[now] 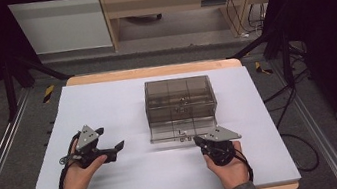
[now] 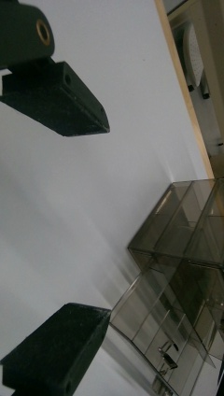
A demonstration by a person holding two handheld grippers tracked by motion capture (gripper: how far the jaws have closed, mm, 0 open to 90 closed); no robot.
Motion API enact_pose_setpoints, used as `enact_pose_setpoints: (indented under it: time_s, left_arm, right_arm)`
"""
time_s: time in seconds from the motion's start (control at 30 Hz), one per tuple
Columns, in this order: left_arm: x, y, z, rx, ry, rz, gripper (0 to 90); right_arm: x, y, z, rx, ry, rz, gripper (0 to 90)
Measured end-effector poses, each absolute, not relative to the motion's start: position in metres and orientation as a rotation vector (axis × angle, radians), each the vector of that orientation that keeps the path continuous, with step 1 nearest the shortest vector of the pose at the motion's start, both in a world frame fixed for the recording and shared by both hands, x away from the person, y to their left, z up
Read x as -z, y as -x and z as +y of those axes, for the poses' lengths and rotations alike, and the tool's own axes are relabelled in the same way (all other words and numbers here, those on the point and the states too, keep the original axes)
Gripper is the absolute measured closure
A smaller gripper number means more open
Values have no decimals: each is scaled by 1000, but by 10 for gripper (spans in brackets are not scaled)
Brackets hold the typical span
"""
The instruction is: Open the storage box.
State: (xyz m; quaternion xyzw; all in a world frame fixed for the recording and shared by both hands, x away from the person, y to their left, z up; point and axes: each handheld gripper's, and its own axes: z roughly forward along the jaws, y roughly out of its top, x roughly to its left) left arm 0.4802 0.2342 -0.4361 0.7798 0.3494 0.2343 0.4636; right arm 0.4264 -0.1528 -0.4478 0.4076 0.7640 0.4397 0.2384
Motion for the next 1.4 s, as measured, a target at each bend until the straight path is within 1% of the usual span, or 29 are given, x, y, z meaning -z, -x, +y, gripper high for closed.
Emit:
enact_pose_setpoints:
  time_s: [0.27,0.3,0.33,0.37,0.4,0.43,0.47,0.53,0.63,0.67,0.73,0.77,0.8,0.83,0.87,0.97,1.0,1.03,1.07,1.1,1.17,1.33,1.4]
  left_arm:
    - [402,-498,210,-586,-1920,827,194]
    - [402,-498,210,-586,-1920,827,204]
    - [398,-501,202,-583,-1934,807,213]
    - [398,-501,202,-583,-1934,807,220]
    - [393,-507,192,-580,-1952,788,222]
    - [393,-507,192,-580,-1952,788,227]
    - [389,-513,181,-596,-1973,765,237]
    - [383,-518,171,-575,-1968,757,250]
    - [378,-523,161,-583,-1978,741,297]
    - [375,-525,155,-590,-1977,738,297]
    - [370,-532,140,-575,-1983,718,358]
    - [370,-532,140,-575,-1983,718,379]
    - [369,-535,134,-566,-1983,714,379]
    - [369,-537,131,-561,-1985,713,446]
    - [368,-539,127,-560,-1988,710,446]
    - [370,-551,116,-539,-1993,725,623]
    - [370,-551,116,-539,-1993,725,658]
    - [371,-555,114,-528,-1993,732,658]
    - [372,-557,112,-515,-1996,728,820]
    - [374,-559,107,-498,-2003,720,850]
    - [374,-560,105,-487,-2001,721,899]
    - [377,-563,93,-481,-2020,723,900]
    - [380,-568,88,-474,-2020,747,900]
  right_arm:
    - [456,-424,-153,-1162,-1067,2070,900]
    - [456,-424,-153,-1162,-1067,2070,900]
    - [459,-423,-153,-1169,-1083,2069,900]
    - [459,-423,-153,-1169,-1083,2069,900]
    - [462,-423,-152,-1152,-1076,2072,900]
    - [462,-423,-152,-1150,-1072,2074,900]
    - [463,-423,-152,-1144,-1064,2075,900]
    - [463,-422,-152,-1137,-1065,2072,900]
    - [465,-421,-152,-1130,-1070,2074,900]
    - [465,-421,-152,-1130,-1070,2074,900]
    - [465,-420,-152,-1132,-1071,2074,900]
    - [465,-420,-152,-1132,-1071,2074,900]
    - [465,-421,-153,-1132,-1070,2073,900]
    - [465,-421,-154,-1136,-1077,2067,900]
    - [465,-421,-154,-1136,-1077,2067,900]
    - [466,-422,-155,-1134,-1082,2067,900]
    - [466,-422,-155,-1134,-1082,2067,900]
    - [466,-422,-155,-1133,-1087,2069,900]
    - [467,-422,-155,-1132,-1094,2071,900]
    - [467,-422,-154,-1133,-1096,2073,900]
    - [467,-422,-155,-1134,-1089,2074,900]
    - [467,-422,-154,-1136,-1099,2074,900]
    - [468,-423,-153,-1125,-1101,2077,900]
